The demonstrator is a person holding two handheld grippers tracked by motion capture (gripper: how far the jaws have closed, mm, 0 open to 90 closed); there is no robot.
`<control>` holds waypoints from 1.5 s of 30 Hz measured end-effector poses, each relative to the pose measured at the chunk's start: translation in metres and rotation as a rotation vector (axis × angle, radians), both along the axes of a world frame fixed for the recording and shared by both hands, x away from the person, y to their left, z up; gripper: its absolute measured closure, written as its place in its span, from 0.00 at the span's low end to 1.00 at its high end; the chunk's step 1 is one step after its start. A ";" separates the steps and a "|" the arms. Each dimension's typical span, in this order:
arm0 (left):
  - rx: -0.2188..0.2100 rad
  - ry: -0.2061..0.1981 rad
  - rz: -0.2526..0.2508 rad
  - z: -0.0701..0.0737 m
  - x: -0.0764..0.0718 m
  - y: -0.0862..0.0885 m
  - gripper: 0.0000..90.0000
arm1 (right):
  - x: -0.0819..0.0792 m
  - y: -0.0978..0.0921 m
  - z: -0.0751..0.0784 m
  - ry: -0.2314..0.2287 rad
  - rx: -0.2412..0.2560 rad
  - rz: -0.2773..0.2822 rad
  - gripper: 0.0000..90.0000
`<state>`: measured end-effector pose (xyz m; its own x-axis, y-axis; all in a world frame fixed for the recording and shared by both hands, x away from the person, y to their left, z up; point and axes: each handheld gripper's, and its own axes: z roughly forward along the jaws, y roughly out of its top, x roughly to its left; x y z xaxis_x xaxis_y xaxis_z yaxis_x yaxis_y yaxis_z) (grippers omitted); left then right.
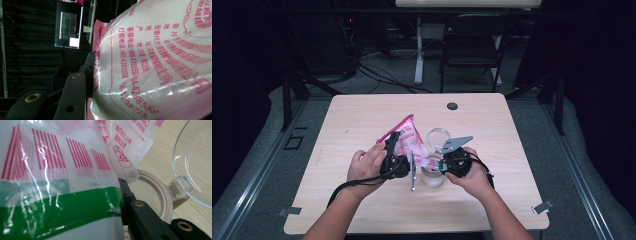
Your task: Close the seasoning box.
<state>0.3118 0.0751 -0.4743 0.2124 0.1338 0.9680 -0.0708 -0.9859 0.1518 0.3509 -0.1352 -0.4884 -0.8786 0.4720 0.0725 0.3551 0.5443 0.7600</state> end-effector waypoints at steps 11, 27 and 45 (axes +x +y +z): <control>0.009 -0.006 -0.005 0.000 -0.001 0.002 0.71 | 0.000 0.004 -0.003 0.003 -0.014 0.005 1.00; 0.018 -0.028 -0.018 0.004 -0.003 -0.003 0.72 | 0.001 -0.001 -0.001 0.003 -0.001 -0.003 1.00; 0.023 -0.037 -0.029 0.009 -0.002 -0.008 0.72 | 0.002 -0.005 0.001 0.002 0.008 -0.015 1.00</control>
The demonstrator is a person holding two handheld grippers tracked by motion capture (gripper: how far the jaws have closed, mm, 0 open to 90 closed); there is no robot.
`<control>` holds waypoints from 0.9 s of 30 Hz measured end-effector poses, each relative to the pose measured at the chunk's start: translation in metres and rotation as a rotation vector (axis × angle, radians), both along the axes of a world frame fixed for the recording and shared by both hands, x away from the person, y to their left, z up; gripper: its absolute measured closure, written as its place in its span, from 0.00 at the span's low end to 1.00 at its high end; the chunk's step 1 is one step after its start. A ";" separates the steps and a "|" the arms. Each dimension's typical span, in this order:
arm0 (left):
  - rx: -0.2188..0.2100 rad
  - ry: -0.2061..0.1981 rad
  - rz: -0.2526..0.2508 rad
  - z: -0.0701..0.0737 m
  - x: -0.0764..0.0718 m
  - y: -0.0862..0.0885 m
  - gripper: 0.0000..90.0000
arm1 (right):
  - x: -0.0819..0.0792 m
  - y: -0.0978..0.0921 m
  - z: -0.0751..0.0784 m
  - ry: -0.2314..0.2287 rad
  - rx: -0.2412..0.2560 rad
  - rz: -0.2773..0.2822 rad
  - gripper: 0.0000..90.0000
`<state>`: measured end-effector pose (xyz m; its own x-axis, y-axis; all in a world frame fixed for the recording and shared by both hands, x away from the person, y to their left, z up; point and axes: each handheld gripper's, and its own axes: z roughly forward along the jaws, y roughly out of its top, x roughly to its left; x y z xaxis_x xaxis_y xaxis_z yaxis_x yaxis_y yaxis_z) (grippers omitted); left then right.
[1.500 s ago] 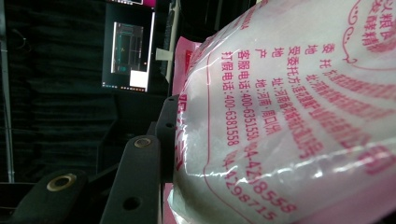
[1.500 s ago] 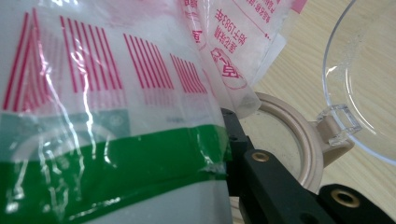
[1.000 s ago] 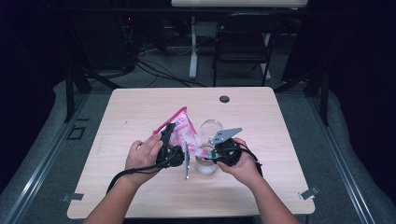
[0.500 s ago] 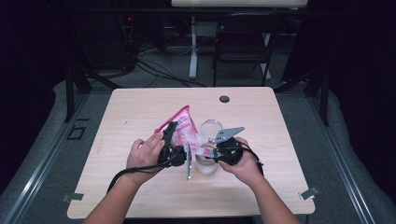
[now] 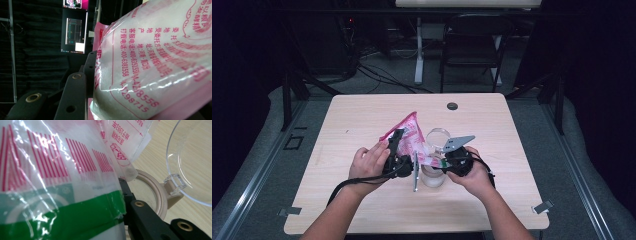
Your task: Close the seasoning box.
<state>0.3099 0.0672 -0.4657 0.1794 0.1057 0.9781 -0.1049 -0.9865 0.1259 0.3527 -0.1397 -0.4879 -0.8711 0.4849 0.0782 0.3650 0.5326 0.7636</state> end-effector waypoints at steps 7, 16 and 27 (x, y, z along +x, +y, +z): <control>0.000 0.001 0.000 -0.001 0.000 0.001 0.72 | 0.000 0.001 -0.001 -0.002 -0.001 0.003 1.00; 0.003 0.006 0.002 0.000 0.000 0.001 0.72 | 0.000 0.002 -0.001 -0.001 -0.001 0.000 1.00; 0.019 0.013 -0.002 0.000 0.000 0.002 0.72 | 0.000 0.001 -0.001 -0.003 -0.002 -0.002 1.00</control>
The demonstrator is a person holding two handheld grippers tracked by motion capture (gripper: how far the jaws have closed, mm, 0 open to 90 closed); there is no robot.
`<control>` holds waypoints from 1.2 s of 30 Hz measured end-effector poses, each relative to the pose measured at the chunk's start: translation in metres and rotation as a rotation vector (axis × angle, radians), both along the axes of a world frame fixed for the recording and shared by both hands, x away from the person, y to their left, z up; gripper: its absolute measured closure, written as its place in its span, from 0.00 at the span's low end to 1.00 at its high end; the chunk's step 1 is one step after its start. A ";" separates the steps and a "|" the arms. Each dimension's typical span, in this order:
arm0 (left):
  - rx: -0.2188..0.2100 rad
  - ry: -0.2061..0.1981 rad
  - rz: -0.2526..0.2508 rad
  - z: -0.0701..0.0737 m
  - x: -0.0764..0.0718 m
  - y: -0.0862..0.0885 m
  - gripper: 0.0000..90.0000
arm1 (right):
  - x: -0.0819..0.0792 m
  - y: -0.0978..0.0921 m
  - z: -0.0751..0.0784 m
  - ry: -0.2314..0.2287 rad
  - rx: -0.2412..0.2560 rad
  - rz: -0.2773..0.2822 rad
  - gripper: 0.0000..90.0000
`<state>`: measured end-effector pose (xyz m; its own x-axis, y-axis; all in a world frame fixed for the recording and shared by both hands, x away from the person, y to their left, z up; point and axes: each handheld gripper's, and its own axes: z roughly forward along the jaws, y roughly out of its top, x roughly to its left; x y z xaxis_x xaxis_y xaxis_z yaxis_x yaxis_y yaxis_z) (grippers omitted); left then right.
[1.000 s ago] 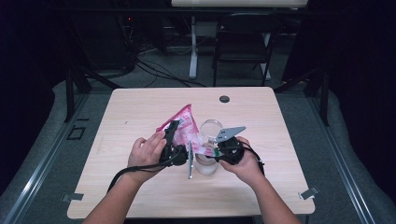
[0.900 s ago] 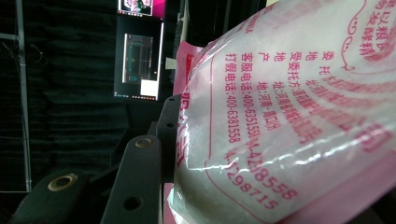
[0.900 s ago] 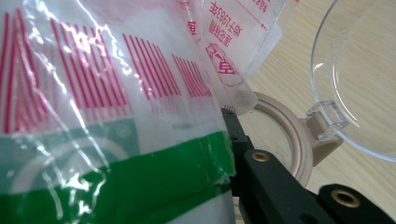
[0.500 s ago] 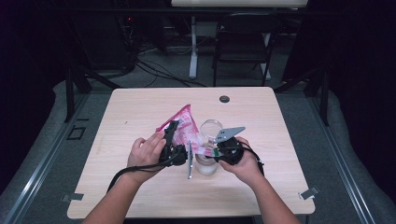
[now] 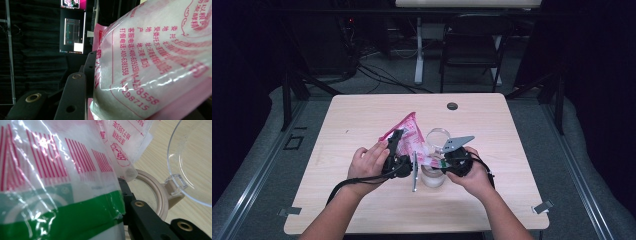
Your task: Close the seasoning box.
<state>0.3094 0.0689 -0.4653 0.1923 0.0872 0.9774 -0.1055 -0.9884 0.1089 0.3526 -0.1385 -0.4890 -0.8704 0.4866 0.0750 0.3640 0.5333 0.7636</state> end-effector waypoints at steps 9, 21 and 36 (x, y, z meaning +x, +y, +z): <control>0.034 0.003 -0.004 0.001 0.000 -0.001 0.71 | 0.000 -0.001 0.000 -0.001 0.001 -0.002 1.00; 0.075 -0.010 -0.015 0.003 -0.001 -0.002 0.72 | 0.000 -0.001 0.000 0.001 0.008 0.000 1.00; 0.115 -0.056 -0.024 0.003 -0.005 -0.004 0.72 | 0.000 -0.003 0.002 -0.003 0.014 -0.003 1.00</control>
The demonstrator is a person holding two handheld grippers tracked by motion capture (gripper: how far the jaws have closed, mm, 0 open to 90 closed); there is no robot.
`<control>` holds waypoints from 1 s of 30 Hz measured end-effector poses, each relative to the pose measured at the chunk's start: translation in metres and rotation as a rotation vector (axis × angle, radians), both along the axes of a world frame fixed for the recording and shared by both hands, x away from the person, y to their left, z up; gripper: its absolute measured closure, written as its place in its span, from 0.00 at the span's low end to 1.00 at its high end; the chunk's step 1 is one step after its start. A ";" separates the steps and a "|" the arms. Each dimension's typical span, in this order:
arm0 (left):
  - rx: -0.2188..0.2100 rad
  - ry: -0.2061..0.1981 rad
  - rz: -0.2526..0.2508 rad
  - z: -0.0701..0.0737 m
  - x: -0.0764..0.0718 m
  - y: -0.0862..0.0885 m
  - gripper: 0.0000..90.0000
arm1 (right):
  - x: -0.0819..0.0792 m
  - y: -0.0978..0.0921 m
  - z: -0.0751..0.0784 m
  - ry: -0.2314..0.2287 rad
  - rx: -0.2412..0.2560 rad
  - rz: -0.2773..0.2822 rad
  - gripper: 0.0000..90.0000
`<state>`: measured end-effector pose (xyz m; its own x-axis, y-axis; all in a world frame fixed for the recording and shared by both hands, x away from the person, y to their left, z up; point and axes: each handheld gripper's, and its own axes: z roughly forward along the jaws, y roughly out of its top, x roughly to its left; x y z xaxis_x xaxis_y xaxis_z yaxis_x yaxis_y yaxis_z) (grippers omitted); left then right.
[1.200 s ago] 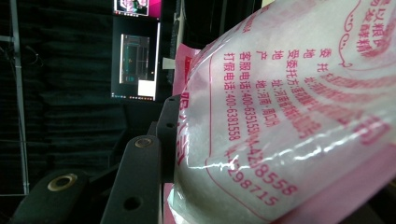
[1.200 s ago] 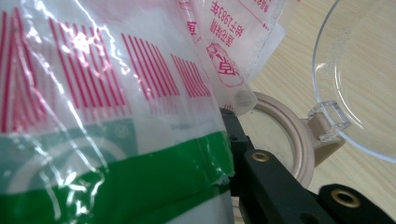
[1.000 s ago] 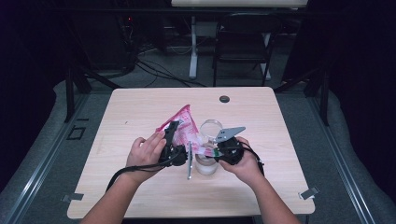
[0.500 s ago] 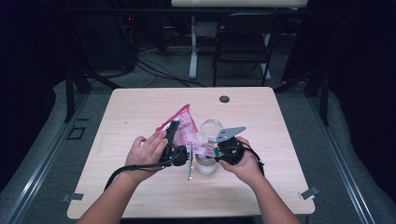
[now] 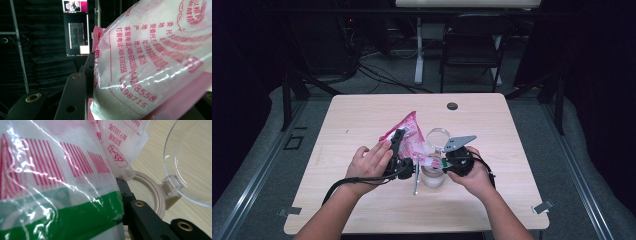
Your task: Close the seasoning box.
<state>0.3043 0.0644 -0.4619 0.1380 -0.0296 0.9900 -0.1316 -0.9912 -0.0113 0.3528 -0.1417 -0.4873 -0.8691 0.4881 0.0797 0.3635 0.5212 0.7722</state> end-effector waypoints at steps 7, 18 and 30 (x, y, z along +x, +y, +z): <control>0.002 0.008 0.001 -0.001 0.000 -0.001 0.72 | 0.000 -0.001 -0.001 0.002 0.005 -0.008 1.00; 0.015 0.020 -0.004 0.000 0.000 0.000 0.72 | 0.001 -0.002 -0.001 0.000 -0.004 -0.007 1.00; 0.038 0.022 -0.005 0.002 0.001 0.000 0.72 | 0.000 -0.001 0.000 -0.002 -0.001 -0.006 1.00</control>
